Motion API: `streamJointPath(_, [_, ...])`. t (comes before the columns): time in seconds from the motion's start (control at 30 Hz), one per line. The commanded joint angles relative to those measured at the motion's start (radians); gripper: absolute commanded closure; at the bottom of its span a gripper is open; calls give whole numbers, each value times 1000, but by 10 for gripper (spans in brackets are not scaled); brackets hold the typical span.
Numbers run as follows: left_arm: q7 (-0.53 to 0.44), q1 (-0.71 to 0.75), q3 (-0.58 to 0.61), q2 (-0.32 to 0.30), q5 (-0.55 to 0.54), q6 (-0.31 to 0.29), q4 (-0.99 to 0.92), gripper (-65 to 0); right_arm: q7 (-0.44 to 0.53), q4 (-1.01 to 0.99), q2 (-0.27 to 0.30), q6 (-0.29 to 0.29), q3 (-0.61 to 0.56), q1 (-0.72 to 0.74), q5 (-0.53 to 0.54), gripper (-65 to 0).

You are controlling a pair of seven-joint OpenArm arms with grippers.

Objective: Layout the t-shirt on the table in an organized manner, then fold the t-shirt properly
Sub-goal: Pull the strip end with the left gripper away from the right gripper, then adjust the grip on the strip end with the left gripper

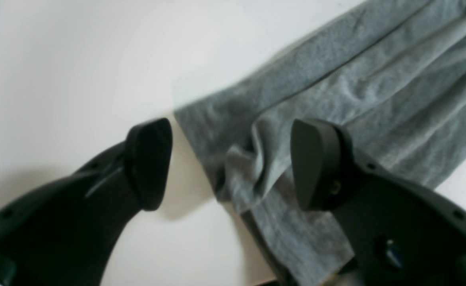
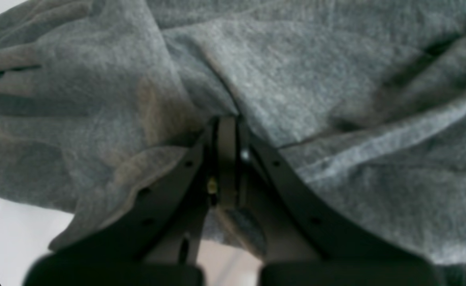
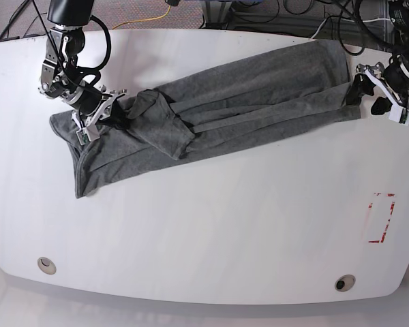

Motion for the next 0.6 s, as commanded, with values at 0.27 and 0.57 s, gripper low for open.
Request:
streamJointPath(0.27, [-25,-81,-8,69,50,-1,-142,-378,-73,-6,10,-32,-2,-6,-78,-3])
streamJointPath(0.57, [-22,-77,55,110,132,-1,-138,-336,-73,-6,10,-32,-2,-7,-78,-5])
